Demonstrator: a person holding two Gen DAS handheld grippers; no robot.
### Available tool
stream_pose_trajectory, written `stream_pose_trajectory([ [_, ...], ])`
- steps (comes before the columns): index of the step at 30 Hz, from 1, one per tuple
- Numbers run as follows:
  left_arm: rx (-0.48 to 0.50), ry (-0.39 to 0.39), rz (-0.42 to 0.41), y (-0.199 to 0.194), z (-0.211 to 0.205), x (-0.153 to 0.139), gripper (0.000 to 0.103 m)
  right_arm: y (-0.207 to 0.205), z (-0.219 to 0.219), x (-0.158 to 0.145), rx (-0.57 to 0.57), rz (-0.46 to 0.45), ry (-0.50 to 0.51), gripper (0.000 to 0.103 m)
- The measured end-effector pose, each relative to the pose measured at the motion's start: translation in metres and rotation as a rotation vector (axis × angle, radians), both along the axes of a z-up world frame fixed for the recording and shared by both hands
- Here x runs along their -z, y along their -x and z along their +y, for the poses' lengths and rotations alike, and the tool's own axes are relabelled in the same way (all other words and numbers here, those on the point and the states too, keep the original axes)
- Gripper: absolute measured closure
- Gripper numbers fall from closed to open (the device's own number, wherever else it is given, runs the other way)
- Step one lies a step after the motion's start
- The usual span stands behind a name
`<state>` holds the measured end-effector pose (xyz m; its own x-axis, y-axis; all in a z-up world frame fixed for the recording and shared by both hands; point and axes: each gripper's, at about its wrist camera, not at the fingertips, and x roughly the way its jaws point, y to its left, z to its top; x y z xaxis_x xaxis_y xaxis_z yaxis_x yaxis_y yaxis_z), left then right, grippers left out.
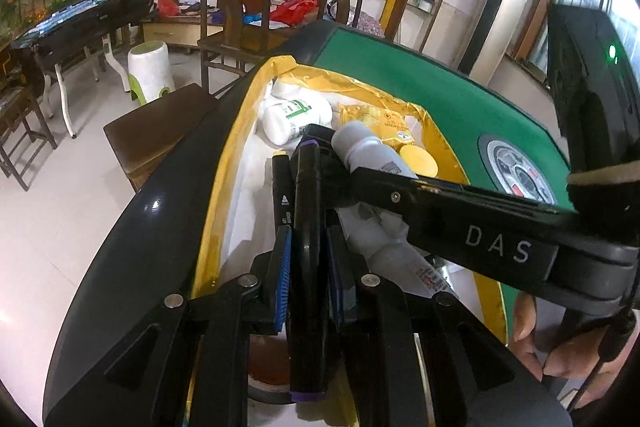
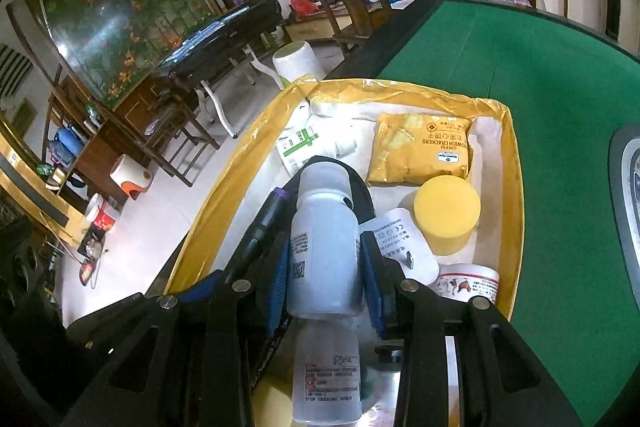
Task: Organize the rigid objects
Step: 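Carry the marker in the left tool while the right tool carries the bottle over the tray, then open the left tool to drop the marker while the right tool releases the bottle in the tray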
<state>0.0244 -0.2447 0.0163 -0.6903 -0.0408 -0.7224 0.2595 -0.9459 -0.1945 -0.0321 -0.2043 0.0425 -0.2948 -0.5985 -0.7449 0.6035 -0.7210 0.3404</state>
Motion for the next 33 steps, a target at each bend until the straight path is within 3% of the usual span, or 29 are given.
stream_pose_trajectory([
  [19,-0.005,0.112,0.016,-0.003,0.018,-0.001,0.087,-0.008,0.001,-0.005,-0.026,0.041,-0.037,0.071],
  [21,-0.002,0.118,0.02,-0.004,0.02,-0.001,0.082,-0.012,0.002,-0.007,-0.032,0.054,-0.041,0.068],
  [26,-0.006,0.139,0.046,-0.011,0.025,-0.007,0.063,-0.021,0.006,-0.013,-0.035,0.088,-0.034,0.049],
  [33,-0.016,0.17,0.08,-0.023,0.033,-0.018,0.059,-0.032,0.016,-0.025,-0.027,0.142,-0.009,0.032],
])
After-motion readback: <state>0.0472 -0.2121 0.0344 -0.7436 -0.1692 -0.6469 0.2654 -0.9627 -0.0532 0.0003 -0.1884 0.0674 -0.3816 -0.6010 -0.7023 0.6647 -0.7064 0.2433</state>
